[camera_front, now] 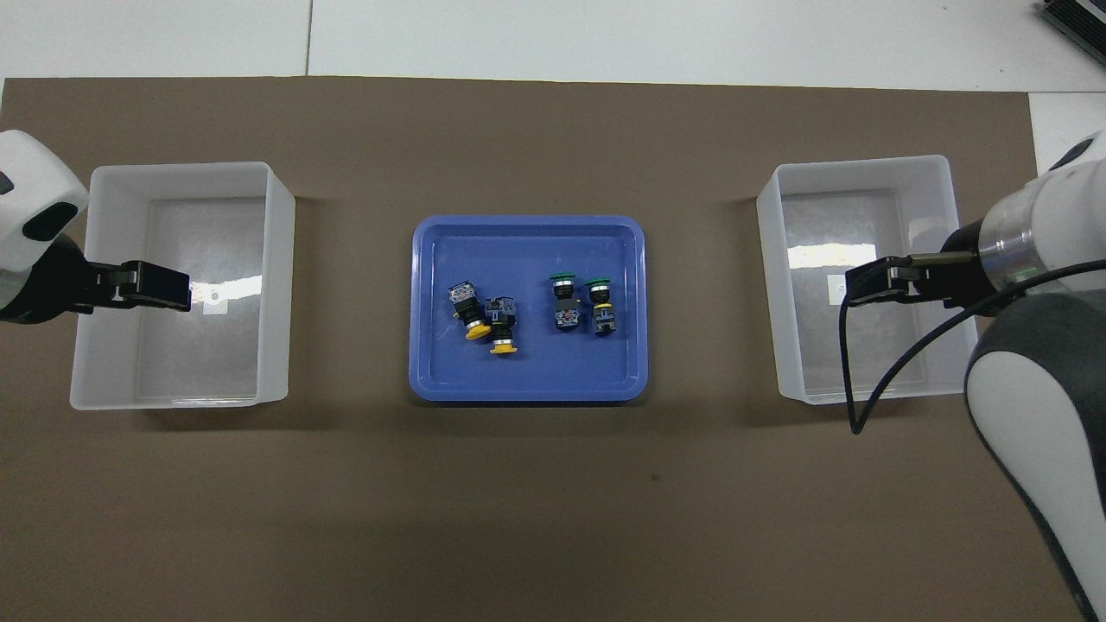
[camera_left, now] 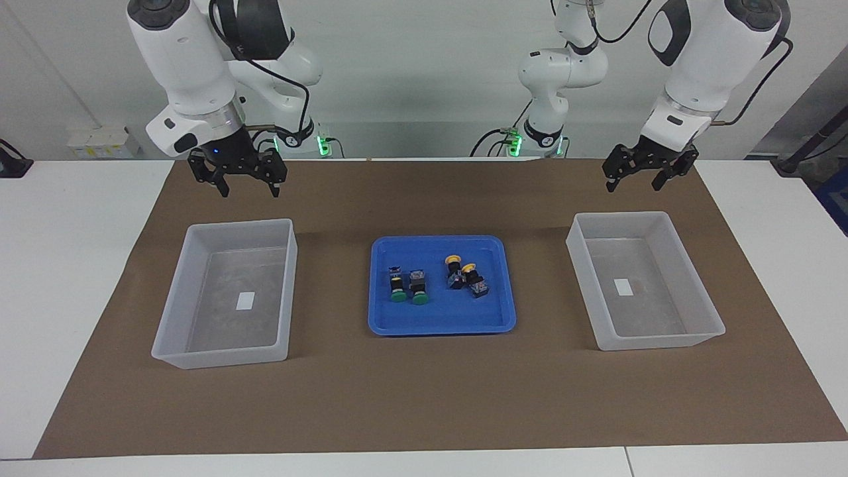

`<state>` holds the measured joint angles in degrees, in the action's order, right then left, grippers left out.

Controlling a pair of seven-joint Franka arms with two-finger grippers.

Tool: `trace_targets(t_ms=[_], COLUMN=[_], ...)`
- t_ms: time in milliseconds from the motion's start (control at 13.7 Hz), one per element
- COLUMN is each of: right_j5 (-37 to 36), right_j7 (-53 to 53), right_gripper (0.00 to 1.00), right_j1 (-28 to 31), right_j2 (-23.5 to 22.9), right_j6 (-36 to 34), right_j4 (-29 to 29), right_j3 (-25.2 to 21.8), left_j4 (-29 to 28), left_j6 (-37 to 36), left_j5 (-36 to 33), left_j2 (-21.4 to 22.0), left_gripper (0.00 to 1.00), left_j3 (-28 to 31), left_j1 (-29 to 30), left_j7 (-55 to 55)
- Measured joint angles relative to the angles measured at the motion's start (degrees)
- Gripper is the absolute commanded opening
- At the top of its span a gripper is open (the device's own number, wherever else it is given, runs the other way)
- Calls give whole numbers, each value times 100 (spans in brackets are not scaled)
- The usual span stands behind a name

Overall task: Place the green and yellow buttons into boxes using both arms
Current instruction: 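Move the left and right grippers from the boxes toward the blue tray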

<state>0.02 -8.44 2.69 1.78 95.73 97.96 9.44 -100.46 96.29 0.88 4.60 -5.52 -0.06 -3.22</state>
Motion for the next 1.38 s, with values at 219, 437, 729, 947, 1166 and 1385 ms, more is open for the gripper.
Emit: trace_targets(t_ms=[219,437,729,947,1166,1385], right_j5=[0,0,0,0,0,5], right_j7=[24,71,71,73,75,75], right_gripper=[100,100,100,100,100,100], right_j1=[0,0,1,11,16,3], right_j2=[3,3,7,15,16,18], right_j6=[0,0,0,1,10,557], right_j4=[5,6,7,7,8,155], right_j3=[-1,-3,-4,-6,-5,-1], left_j4=[-7,-8,-22,-189,-675,-1253], left_j6=[0,2,58,305,1000,1987], left_j5=[0,4,12,43,55,55], left_j2=[3,4,7,28,73,36], left_gripper=[100,100,100,100,100,100], left_j3=[0,-1,-15,-64,-108,-138], left_j1=[0,0,-4,-139,-754,-1292], left_j7=[0,0,0,-165,-1201,-2202])
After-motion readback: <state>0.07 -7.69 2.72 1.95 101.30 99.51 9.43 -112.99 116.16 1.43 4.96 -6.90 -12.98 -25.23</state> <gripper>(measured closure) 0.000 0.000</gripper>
